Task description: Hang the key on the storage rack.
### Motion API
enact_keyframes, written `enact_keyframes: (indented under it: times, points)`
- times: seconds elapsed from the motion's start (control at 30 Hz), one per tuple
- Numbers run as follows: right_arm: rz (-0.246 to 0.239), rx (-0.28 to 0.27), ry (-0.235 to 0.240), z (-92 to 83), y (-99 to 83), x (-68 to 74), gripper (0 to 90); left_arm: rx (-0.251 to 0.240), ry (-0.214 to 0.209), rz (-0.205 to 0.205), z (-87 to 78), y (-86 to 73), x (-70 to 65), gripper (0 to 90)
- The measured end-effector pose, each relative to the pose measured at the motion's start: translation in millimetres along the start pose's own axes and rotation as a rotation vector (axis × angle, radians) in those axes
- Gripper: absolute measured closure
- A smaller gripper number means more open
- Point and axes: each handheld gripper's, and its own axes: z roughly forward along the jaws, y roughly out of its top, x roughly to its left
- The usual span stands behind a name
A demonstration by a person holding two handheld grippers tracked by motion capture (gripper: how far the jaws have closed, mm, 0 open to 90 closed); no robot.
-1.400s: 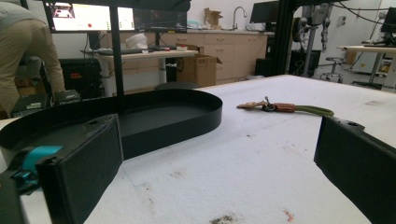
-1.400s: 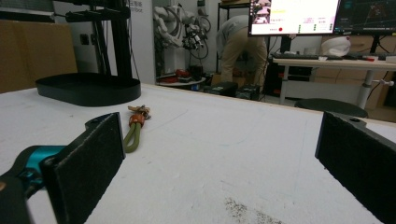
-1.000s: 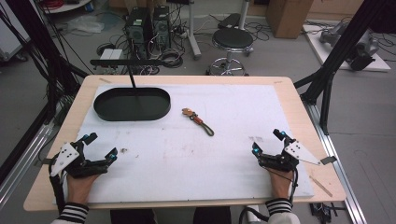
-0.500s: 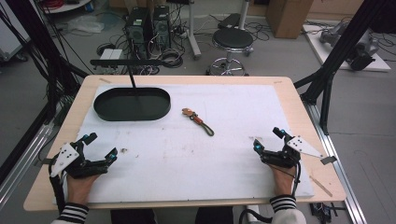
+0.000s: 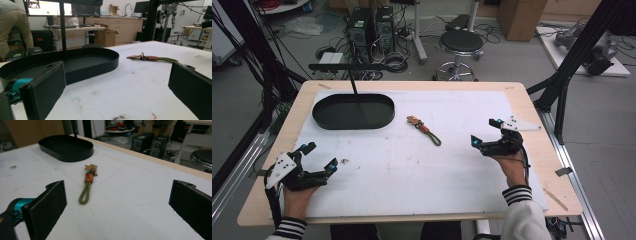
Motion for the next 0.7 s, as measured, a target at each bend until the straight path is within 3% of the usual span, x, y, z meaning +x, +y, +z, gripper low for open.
enact_keyframes:
  times: [0.23,0.47,0.5,0.67,0.7]
  points:
    - [-0.032,0.088,0.074,30.1,28.5,1.1,0.4,0.001,0.0,0.002,0.2,0.0,-0.3,1.7]
    - [-0.092,0.187,0.114,61.2,45.7,6.8,0.4,0.001,0.0,0.004,0.2,0.0,-0.4,1.7]
    - [-0.101,0.221,0.114,69.4,48.7,8.6,0.4,0.0,0.0,0.003,0.2,0.0,-0.4,1.7]
    - [-0.107,0.269,0.109,84.0,54.5,11.8,0.5,0.007,0.001,0.001,0.7,0.2,-0.2,1.7]
    - [-0.115,0.305,0.101,91.8,56.8,13.3,0.5,0.008,0.001,0.002,0.8,0.2,-0.3,1.7]
